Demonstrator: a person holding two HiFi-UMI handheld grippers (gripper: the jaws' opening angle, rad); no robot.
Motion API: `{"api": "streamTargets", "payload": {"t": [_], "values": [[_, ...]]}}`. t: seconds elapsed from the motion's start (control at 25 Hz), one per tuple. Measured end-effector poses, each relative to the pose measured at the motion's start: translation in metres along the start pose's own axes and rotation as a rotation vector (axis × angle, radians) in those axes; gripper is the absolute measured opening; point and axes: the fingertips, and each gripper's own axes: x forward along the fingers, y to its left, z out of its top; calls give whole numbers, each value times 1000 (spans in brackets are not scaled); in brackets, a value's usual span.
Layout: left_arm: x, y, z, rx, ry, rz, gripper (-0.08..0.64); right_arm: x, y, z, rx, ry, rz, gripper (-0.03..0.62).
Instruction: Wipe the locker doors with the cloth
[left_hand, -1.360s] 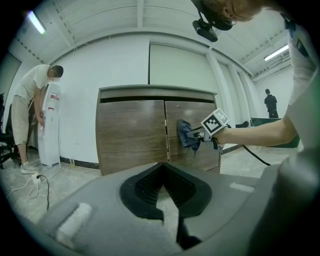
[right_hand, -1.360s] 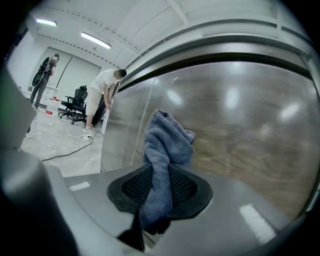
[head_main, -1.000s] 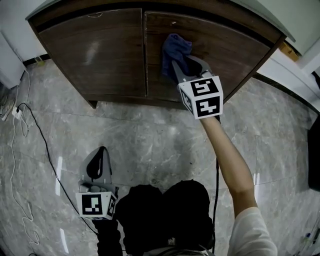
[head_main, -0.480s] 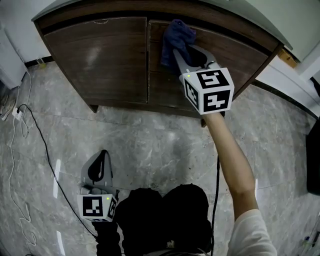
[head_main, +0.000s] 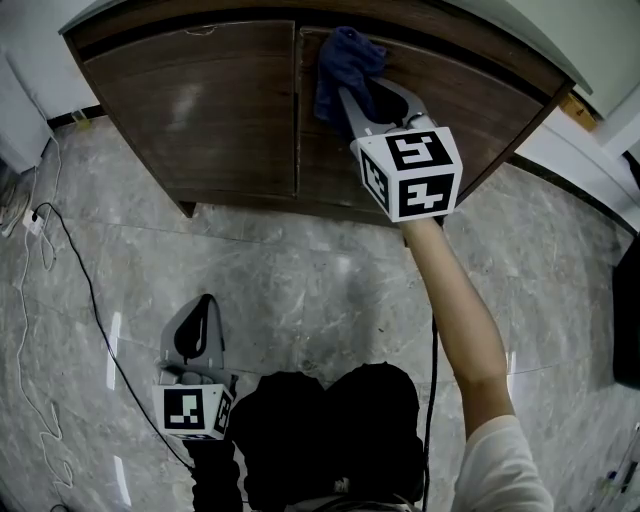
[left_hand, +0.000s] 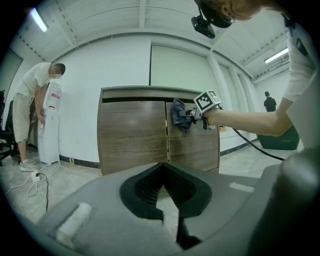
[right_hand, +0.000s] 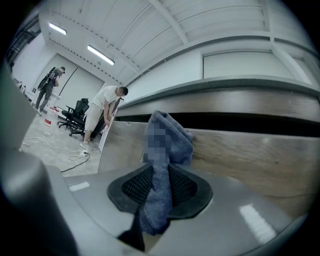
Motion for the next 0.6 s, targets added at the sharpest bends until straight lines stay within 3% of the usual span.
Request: {"api": "streamTargets", "payload": {"t": [0.6], "values": [[3,6,-8,-2,17,7,2,14,47,-114,52,149,54,92]]}}
